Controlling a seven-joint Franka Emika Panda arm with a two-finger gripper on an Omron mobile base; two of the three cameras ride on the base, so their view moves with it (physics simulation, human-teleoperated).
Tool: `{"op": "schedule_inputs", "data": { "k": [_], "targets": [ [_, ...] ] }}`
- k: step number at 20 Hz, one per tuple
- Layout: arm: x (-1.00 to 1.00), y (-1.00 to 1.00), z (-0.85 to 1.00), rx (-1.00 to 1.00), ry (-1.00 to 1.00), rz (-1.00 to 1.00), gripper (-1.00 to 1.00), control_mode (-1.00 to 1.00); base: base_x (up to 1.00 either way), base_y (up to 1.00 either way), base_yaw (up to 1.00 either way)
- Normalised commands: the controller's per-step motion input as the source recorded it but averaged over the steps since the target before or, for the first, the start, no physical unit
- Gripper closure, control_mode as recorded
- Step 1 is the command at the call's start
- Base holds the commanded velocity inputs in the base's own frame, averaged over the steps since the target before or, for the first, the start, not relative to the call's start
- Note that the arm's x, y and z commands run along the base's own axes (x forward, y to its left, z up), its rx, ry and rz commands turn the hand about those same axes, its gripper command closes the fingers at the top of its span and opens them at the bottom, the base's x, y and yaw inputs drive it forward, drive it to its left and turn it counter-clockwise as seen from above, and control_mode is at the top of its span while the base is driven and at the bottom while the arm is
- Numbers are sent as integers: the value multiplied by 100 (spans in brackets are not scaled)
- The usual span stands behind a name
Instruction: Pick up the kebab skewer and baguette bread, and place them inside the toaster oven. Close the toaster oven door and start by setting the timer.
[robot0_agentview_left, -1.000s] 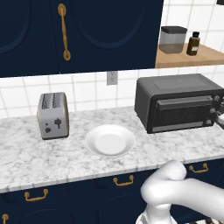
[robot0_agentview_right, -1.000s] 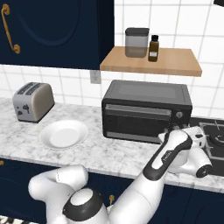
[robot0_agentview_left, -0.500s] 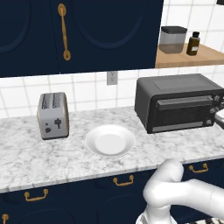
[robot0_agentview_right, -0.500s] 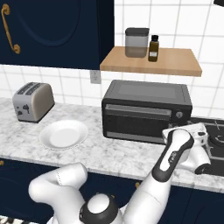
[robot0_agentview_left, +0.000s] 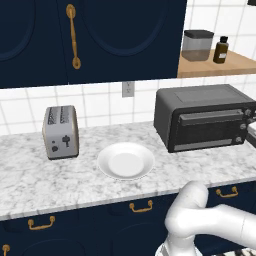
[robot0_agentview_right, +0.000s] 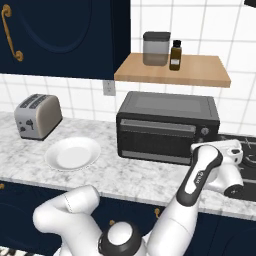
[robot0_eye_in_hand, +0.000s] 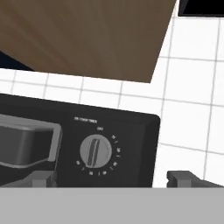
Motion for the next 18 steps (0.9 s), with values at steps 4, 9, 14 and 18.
{"op": "schedule_inputs", "data": {
  "k": [4, 9, 14, 18],
  "targets": [
    [0, -7, 13, 12, 0, -2, -100, -100, 0, 0, 0],
    [0, 0, 17, 11, 0, -3, -100, -100, 0, 0, 0],
    [0, 0, 0, 8, 0, -4, -100, -100, 0, 0, 0],
    [0, 8, 1, 6, -1, -2, -100, -100, 0, 0, 0]
  ]
}}
